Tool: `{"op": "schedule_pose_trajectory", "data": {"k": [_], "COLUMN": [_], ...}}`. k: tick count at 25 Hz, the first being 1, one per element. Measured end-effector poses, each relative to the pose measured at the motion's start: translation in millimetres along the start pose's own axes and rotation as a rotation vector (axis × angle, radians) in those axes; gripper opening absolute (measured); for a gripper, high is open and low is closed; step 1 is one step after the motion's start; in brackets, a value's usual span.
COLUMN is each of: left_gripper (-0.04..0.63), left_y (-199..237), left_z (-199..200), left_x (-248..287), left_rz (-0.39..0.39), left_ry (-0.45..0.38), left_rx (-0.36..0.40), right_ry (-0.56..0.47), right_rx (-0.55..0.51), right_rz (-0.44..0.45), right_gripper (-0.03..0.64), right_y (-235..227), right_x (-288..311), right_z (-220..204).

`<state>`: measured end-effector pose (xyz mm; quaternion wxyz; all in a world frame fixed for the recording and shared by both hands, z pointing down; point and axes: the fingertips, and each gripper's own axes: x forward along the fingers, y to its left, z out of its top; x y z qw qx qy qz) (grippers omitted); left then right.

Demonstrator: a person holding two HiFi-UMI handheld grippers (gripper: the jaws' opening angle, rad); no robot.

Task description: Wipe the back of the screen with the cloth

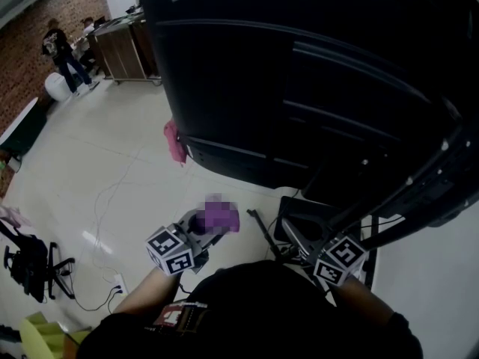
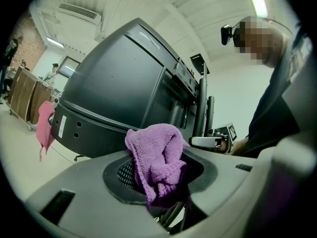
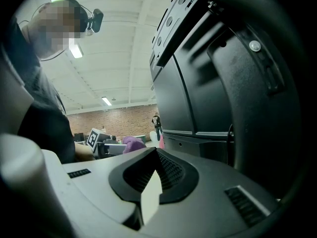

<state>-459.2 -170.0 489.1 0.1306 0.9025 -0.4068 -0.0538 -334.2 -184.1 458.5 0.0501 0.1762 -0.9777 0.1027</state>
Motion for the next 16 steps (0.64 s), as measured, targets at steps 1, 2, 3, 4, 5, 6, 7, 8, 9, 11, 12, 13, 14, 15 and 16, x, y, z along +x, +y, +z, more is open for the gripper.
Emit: {"op": "schedule_pose_trajectory", "data": {"k": [1, 2, 3, 4, 5, 6, 7, 8, 9, 11, 12, 13, 14, 15, 16], "left_gripper": [0.163, 0.163, 0.163, 0.163, 0.163, 0.163, 0.163, 0.163, 0.163, 0.163, 0.163, 0.163, 0.163, 0.163, 0.163], "left_y": [0.0, -0.1, -0.4, -0.8, -1.4, -1.9, -2.1, -1.8, -1.6, -1.9, -2.1, -2.2, -2.3, -2.4, -2.5], "left_z": [-0.2, -0.4, -0.7, -1.0, -1.4, -2.0, -2.6, -3.3, -3.7, -3.4, -3.1, -2.8, -2.6, -2.4, -2.3], "left_x": [-0.2, 0.0, 0.4, 0.9, 1.3, 1.6, 1.6, 1.3, 0.9, 0.4, 0.3, 0.2, 0.1, 0.1, 0.0], "left_rz": [0.0, -0.001, -0.002, -0.003, -0.005, -0.006, -0.006, -0.006, -0.005, -0.009, -0.01, -0.011, -0.012, -0.012, -0.013], "left_ry": [-0.001, -0.001, 0.0, 0.0, 0.001, 0.001, 0.002, 0.003, 0.003, 0.003, 0.003, 0.003, 0.003, 0.003, 0.003], "left_rx": [0.0, -0.001, -0.002, -0.003, -0.004, -0.005, -0.006, -0.008, -0.009, -0.01, -0.009, -0.009, -0.009, -0.009, -0.009], "right_ry": [0.0, 0.001, 0.001, 0.001, 0.002, 0.004, 0.006, 0.008, 0.008, 0.008, 0.009, 0.01, 0.011, 0.012, 0.013], "right_rx": [0.0, -0.001, -0.001, -0.001, -0.001, -0.001, -0.001, -0.001, -0.002, -0.003, -0.004, -0.004, -0.004, -0.005, -0.005], "right_rz": [0.002, 0.004, 0.006, 0.007, 0.008, 0.008, 0.009, 0.009, 0.01, 0.012, 0.013, 0.014, 0.015, 0.015, 0.015], "right_gripper": [0.002, 0.002, 0.002, 0.002, 0.002, 0.002, 0.002, 0.002, 0.002, 0.002, 0.002, 0.002, 0.002, 0.002, 0.002], "right_y": [0.5, 0.8, 0.9, 0.9, 0.9, 0.9, 1.1, 1.4, 1.8, 2.6, 2.8, 2.9, 3.0, 3.0, 3.0], "right_x": [0.3, 0.6, 0.9, 1.2, 1.3, 1.4, 1.6, 1.9, 2.2, 2.6, 2.7, 2.5, 2.2, 1.9, 1.5], "right_z": [-0.1, -0.1, -0.1, -0.1, -0.2, -0.4, -0.6, -0.7, -0.7, -0.7, -0.9, -1.0, -1.2, -1.4, -1.5]}}
